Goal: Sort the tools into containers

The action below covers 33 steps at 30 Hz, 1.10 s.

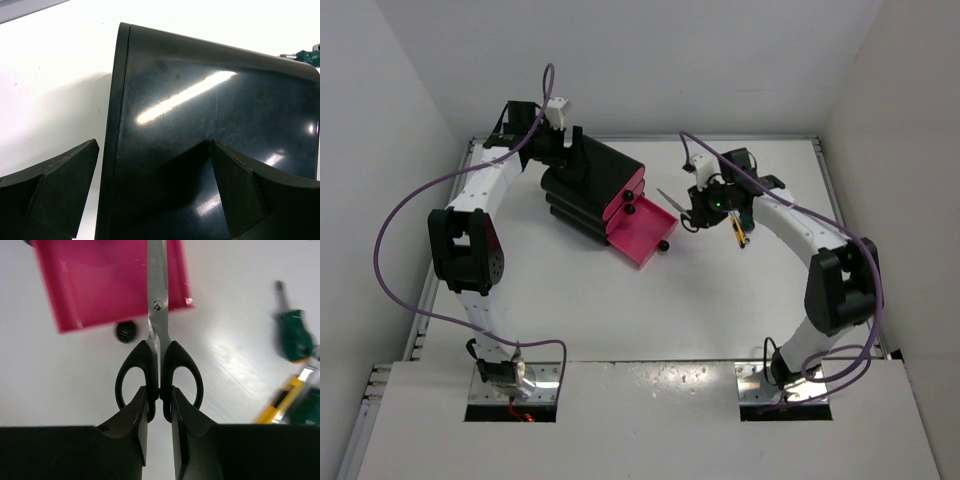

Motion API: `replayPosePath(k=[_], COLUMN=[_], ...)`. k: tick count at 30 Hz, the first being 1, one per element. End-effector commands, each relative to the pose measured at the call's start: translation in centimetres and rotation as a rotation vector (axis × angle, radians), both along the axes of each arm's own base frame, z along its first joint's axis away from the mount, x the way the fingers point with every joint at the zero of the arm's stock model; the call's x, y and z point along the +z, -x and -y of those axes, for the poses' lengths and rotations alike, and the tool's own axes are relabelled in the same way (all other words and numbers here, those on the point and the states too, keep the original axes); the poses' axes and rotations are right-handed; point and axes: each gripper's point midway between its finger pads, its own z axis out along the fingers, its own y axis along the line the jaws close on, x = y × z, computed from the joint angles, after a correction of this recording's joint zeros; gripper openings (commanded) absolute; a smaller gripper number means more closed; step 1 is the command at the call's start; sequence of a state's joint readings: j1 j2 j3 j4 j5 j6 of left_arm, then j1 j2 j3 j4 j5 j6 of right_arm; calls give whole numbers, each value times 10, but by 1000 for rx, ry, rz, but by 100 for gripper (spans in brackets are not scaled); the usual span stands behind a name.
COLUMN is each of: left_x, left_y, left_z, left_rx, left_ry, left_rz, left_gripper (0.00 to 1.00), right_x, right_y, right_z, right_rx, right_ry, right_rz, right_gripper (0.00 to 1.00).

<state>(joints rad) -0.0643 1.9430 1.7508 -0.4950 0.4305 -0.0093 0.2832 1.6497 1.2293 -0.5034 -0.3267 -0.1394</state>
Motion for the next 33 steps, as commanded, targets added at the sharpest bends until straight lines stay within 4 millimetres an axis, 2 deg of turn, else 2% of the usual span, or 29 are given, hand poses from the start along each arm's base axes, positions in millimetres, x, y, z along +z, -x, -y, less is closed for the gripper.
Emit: replayPosePath(k=[1,3,5,6,7,9,10,13,14,15,17,19,24,28,30,31,33], left_x=[-76,-71,-76,-70,-75,-75,-75,-75,-74,-74,-77,-77,-80,-83,-83,-83,-82], left_y=[29,29,32,30,33,33,33,33,31,31,33,33,35,35,35,35,36], left_z=[-11,-12,-13,-12,-13,-13,-13,-13,-12,-12,-13,-13,-13,-13,-13,-13,-12], left_rx=[13,20,19,20,19,19,19,19,20,20,19,19,13,13,13,13,7], left_ry=[-109,-114,-115,-114,-115,-115,-115,-115,-114,-114,-115,-115,-121,-121,-121,-121,-115], left_rz=[-222,-211,-223,-205,-217,-217,-217,-217,-208,-208,-217,-217,-222,-222,-222,-222,-222], left_gripper=[99,99,99,99,99,99,99,99,99,99,99,99,99,99,99,99,99], right_x=[1,-10,-11,-19,-20,-22,-20,-21,-28,-22,-31,-30,-50,-57,-53,-50,-49], right_y=[8,7,8,11,13,12,6,8,8,5,4,-1,-14,-23,-31,-33,-28], right_z=[-44,-54,-67,-71,-77,-84,-87,-100,-98,-105,-112,-120,-127,-130,-135,-138,-143], right_rx=[-39,-60,-86,-94,-102,-108,-114,-104,-112,-110,-117,-127,-189,-207,-217,-217,-205], right_ry=[-117,-136,-181,-178,-184,-189,-196,-189,-176,-190,-192,-208,-206,-219,-252,-271,-300], right_rz=[-126,-204,-260,-292,-309,-326,-323,-334,-343,-330,-350,-352,-393,-377,-351,-354,-383], right_gripper=[0,0,0,0,0,0,0,0,0,0,0,0,0,1,2,5,22])
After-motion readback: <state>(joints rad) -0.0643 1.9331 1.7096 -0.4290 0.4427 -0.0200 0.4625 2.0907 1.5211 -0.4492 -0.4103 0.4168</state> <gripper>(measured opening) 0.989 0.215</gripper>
